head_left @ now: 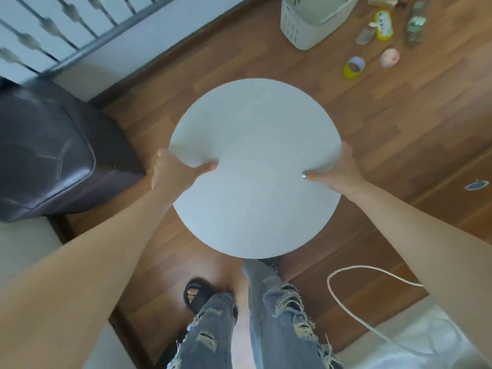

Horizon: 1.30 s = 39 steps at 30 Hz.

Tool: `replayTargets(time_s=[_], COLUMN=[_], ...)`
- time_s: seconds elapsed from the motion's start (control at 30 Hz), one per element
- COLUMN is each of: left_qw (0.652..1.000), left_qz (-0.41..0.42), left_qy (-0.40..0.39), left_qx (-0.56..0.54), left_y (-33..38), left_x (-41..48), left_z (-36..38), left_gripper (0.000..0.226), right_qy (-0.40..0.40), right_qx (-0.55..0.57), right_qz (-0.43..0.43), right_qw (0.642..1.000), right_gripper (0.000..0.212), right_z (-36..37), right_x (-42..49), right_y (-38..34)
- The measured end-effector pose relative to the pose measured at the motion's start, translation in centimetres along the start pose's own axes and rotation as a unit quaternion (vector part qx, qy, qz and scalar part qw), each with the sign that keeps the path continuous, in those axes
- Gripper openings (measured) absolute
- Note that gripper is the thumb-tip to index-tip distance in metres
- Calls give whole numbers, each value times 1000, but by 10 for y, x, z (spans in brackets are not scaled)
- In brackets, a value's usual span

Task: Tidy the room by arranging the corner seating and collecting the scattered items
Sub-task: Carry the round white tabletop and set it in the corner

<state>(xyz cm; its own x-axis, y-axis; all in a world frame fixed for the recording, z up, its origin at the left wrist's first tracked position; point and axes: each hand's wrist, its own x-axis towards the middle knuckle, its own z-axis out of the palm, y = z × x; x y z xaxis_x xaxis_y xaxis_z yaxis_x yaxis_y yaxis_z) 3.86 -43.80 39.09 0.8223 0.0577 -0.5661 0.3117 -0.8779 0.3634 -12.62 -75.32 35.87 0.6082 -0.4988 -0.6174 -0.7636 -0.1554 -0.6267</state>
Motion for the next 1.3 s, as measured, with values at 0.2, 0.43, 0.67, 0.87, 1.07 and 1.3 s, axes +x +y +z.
replayTargets(time_s=[0.2,0.43,0.67,0.87,1.07,1.3], left_qw=[999,991,974,956,939,926], left_qz=[-44,-124,-191,-255,-291,-321], left_qy=[17,32,69,80,84,84], left_qx=[-8,-35,-101,-125,-160,-181], left_y=[-88,-199,-290,-356,-416,-475], left_x=[5,-5,-26,-47,-62,-67], left_z=[-48,-91,-127,-155,-171,-179], left_gripper=[139,138,124,116,118,120], right_qy=[-49,-101,-169,-203,-241,-232], right_qx=[-39,-100,-123,-161,-169,-181], right_qz=[-13,-52,-110,-128,-139,-159], right_qw=[998,988,972,957,946,942], right_gripper=[122,128,107,118,118,102], right_z=[73,168,259,331,390,443], right_x=[-8,-33,-63,-82,-116,-134], right_y=[-38,-81,-119,-132,-151,-152])
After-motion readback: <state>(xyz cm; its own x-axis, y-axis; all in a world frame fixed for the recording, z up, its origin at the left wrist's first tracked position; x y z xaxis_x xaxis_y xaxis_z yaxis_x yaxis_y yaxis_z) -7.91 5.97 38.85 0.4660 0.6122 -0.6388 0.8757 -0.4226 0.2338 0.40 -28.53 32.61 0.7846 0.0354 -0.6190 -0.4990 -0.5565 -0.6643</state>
